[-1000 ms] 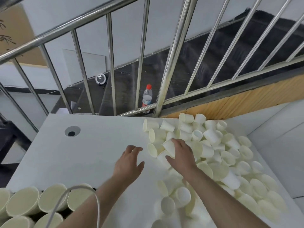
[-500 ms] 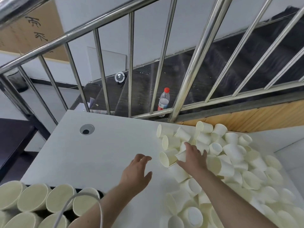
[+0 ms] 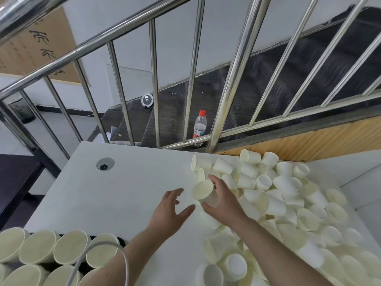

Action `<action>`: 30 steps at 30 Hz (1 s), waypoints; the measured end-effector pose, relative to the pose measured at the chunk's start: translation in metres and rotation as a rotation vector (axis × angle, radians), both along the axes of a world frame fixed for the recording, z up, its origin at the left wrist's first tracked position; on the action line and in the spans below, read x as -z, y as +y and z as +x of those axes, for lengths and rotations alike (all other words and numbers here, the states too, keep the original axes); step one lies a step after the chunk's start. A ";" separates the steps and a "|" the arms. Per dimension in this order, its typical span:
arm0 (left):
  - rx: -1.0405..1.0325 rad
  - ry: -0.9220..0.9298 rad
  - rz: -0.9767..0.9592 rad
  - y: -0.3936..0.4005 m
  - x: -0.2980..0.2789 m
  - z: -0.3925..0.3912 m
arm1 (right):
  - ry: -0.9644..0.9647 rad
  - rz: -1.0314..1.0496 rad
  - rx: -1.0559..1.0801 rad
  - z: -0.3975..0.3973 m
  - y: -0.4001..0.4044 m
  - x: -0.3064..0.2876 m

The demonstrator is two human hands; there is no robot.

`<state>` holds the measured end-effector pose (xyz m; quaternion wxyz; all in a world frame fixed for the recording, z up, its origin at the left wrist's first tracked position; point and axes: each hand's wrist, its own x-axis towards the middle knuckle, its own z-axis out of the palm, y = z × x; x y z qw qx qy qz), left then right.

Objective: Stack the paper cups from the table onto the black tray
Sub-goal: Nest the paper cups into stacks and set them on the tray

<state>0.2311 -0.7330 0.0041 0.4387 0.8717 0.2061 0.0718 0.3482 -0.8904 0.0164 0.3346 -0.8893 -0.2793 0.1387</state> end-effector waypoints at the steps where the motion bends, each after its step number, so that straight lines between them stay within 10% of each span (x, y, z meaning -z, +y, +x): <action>1: -0.008 -0.011 -0.032 -0.001 -0.001 0.001 | 0.038 0.039 -0.030 -0.007 0.001 -0.001; 11: 0.012 -0.006 -0.053 -0.011 -0.002 0.004 | 0.145 0.067 -0.122 -0.038 -0.004 0.004; 18: 0.012 0.208 0.152 0.006 0.010 -0.005 | -0.149 -0.215 0.048 -0.011 -0.053 -0.001; 30: 0.135 0.353 0.303 0.008 0.034 -0.016 | -0.121 -0.541 0.176 0.011 -0.071 0.012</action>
